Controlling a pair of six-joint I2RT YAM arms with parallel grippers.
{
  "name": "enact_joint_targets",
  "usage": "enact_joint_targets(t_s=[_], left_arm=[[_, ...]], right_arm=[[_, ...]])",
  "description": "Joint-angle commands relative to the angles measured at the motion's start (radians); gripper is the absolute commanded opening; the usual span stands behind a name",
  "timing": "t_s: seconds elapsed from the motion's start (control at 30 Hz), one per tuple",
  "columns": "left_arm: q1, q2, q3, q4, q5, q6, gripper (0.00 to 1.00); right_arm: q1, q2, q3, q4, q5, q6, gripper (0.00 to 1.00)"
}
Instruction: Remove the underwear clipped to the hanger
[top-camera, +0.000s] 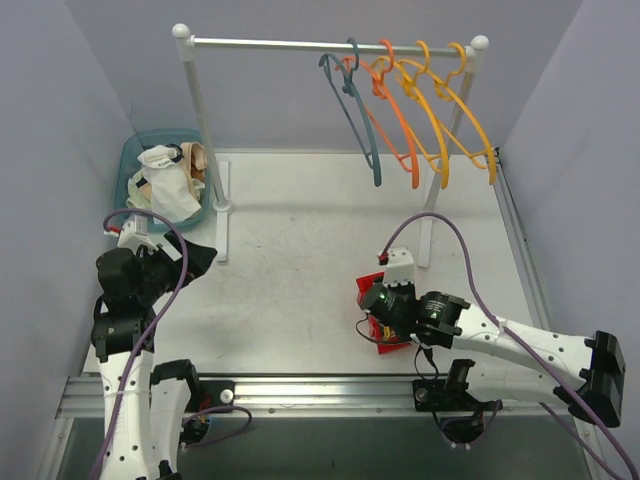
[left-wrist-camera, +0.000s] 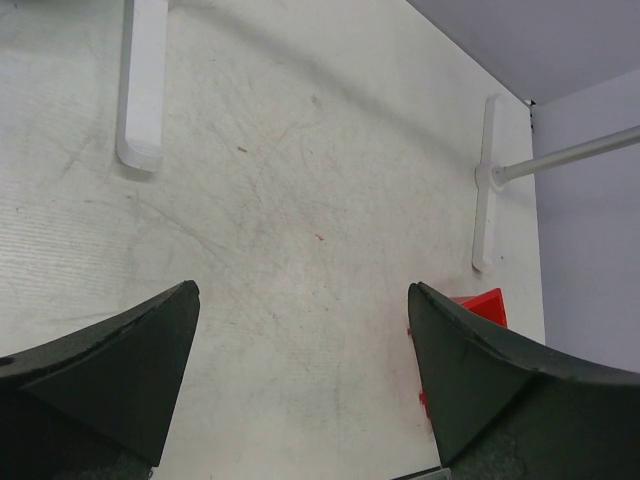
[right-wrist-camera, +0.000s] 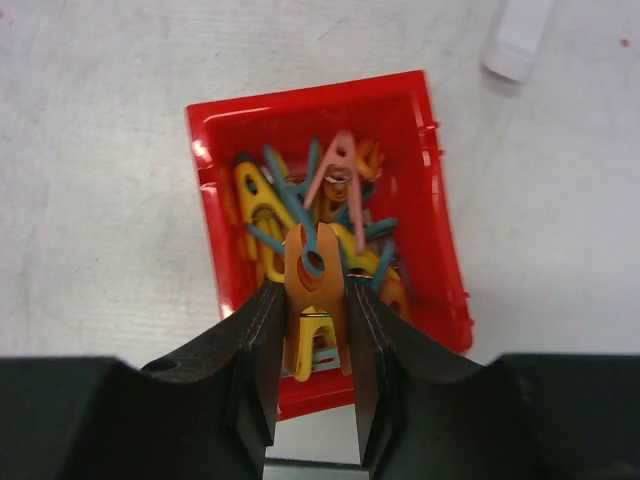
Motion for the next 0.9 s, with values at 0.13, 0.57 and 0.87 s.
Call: enact_joint_targets(t_s=[0.13,0.57,0.87], left_arm=[[-0.004,0.005,0.03,0.079,0.04,-0.025,0.94],[-0.012,0.016,0.03,0.094,0.067,-0.019,0.94],[-0.032,0.024,0.047,0.12,0.099,-0.019,0.94]], right_arm=[[-0.124,-0.107,-0.031,0.034,0.026,-0.073,0.04],[-0.317,-0.067,-0.059,0.206,-0.247,-0.243,1.0],[-0.313,-0.392,-0.034,0.127,-0.427,-0.237,1.0]])
